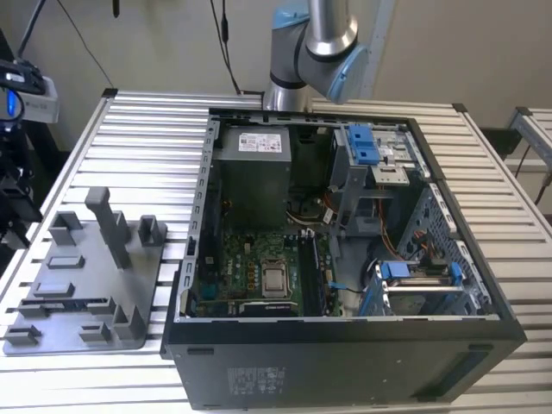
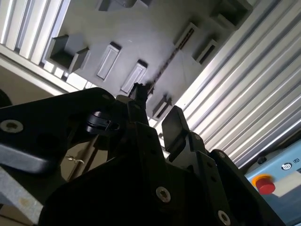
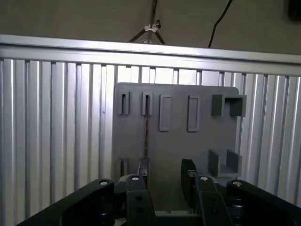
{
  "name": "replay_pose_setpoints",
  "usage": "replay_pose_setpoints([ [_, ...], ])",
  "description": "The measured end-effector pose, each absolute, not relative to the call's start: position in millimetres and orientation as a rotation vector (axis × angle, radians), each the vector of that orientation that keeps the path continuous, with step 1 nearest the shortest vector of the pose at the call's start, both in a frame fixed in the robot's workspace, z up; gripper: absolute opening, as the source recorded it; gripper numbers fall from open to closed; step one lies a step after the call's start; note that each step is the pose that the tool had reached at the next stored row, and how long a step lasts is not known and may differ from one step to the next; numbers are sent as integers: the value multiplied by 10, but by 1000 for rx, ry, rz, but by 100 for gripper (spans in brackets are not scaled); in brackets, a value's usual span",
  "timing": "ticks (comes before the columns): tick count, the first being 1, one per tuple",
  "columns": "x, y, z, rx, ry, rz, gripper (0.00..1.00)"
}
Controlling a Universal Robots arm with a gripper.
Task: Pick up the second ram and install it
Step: 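Pick up the second ram and move it above second insertion slot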
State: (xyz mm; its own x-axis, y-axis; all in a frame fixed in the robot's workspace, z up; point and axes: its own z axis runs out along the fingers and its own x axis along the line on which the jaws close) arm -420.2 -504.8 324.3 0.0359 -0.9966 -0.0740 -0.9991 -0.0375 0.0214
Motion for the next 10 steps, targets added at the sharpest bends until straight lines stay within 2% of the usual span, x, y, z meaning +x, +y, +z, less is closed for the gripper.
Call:
replay_pose_setpoints([
  [10, -4204, -5015, 3081, -2241, 2141, 98, 42],
])
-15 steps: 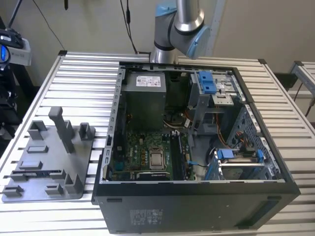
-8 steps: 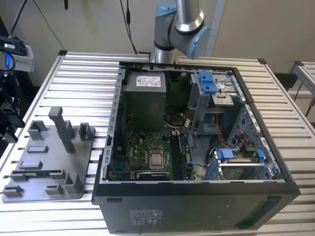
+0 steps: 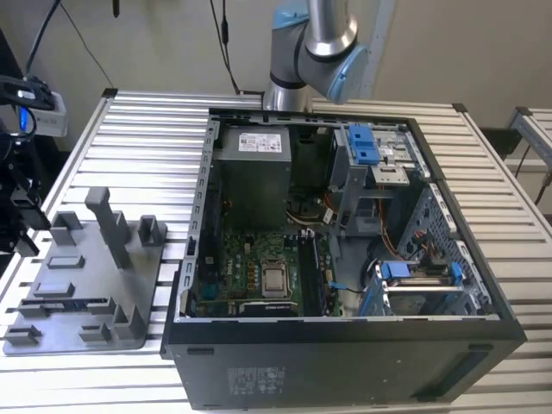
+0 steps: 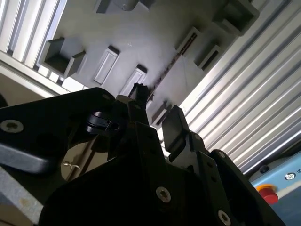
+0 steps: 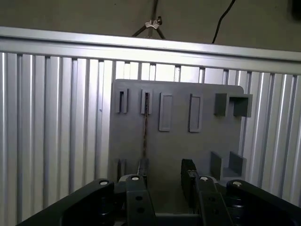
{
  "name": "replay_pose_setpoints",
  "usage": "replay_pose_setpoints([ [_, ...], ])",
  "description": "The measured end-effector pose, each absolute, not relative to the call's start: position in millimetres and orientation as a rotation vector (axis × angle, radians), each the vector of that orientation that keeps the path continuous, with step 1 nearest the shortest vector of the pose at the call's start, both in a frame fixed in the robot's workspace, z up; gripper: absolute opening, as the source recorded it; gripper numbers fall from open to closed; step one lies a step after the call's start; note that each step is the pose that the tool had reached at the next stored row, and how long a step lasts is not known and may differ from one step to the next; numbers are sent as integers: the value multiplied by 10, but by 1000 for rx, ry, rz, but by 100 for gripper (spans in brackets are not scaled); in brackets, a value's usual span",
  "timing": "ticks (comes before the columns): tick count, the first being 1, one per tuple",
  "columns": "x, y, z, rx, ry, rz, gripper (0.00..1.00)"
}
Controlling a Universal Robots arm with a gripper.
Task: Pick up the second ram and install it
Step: 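Pick up the second ram and move it above second insertion slot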
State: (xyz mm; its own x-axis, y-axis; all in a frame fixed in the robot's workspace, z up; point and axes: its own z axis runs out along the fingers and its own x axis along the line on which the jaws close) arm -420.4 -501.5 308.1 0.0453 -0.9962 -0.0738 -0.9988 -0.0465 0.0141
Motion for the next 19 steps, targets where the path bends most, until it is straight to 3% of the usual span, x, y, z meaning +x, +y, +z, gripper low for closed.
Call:
replay_pose_setpoints([
  [19, -4207, -5005, 2740, -2242, 2141, 99, 42],
])
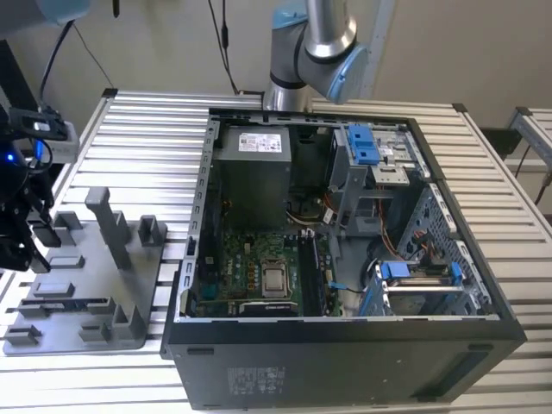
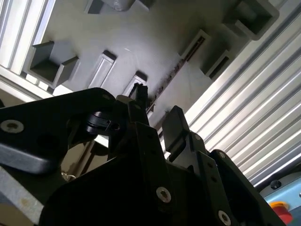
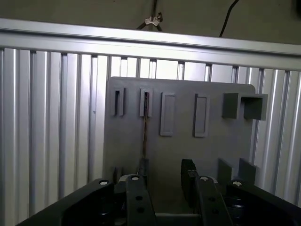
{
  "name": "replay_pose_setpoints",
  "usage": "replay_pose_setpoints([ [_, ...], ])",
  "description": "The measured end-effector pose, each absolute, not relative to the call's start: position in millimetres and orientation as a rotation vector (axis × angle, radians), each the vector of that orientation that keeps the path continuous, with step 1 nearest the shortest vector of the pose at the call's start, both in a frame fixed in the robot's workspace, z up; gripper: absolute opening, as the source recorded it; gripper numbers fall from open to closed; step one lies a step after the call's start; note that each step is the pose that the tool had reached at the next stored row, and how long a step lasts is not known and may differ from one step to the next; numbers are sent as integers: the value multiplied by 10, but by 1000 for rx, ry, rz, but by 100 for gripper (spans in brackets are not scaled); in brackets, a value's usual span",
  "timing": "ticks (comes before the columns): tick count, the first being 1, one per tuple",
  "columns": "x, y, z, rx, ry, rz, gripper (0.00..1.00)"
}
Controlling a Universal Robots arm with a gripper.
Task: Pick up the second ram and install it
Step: 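Pick up the second ram and move it above second insertion slot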
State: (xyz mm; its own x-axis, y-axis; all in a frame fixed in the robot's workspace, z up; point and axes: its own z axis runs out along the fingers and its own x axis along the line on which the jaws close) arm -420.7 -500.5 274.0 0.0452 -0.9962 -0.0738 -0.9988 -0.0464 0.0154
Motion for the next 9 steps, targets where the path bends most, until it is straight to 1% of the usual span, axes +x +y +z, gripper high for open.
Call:
replay_pose_setpoints([
  [9, -4220, -5014, 2593, -2242, 2141, 99, 42],
])
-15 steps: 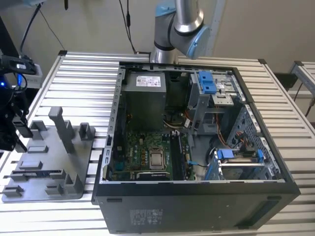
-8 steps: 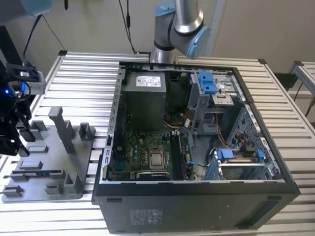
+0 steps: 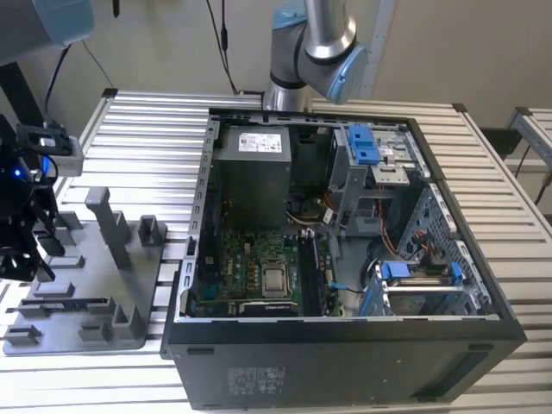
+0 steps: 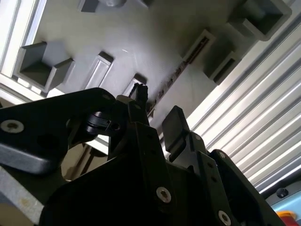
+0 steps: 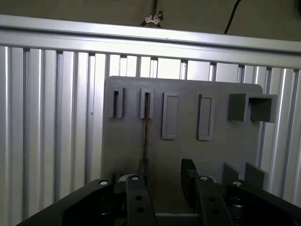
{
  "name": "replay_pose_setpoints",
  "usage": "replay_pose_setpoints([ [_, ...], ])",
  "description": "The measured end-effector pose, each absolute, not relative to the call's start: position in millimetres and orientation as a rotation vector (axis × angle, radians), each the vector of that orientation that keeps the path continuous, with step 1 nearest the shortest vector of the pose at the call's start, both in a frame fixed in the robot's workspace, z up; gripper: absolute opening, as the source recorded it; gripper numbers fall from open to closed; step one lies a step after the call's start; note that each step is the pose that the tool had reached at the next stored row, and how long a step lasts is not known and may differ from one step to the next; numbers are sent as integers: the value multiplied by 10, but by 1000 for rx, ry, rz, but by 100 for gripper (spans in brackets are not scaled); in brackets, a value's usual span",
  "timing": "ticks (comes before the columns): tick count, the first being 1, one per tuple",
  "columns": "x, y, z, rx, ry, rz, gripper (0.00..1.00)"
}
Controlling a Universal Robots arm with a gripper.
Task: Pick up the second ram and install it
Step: 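Pick up the second ram and move it above second insertion slot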
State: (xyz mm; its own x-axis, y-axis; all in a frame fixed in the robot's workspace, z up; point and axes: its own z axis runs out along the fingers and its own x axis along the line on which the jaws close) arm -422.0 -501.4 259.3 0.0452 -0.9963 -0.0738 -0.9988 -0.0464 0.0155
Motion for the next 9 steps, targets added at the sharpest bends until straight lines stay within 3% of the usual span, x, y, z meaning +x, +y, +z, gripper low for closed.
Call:
replay_pose_setpoints([
  [9, -4240, -5031, 2463, -2242, 2141, 99, 42],
])
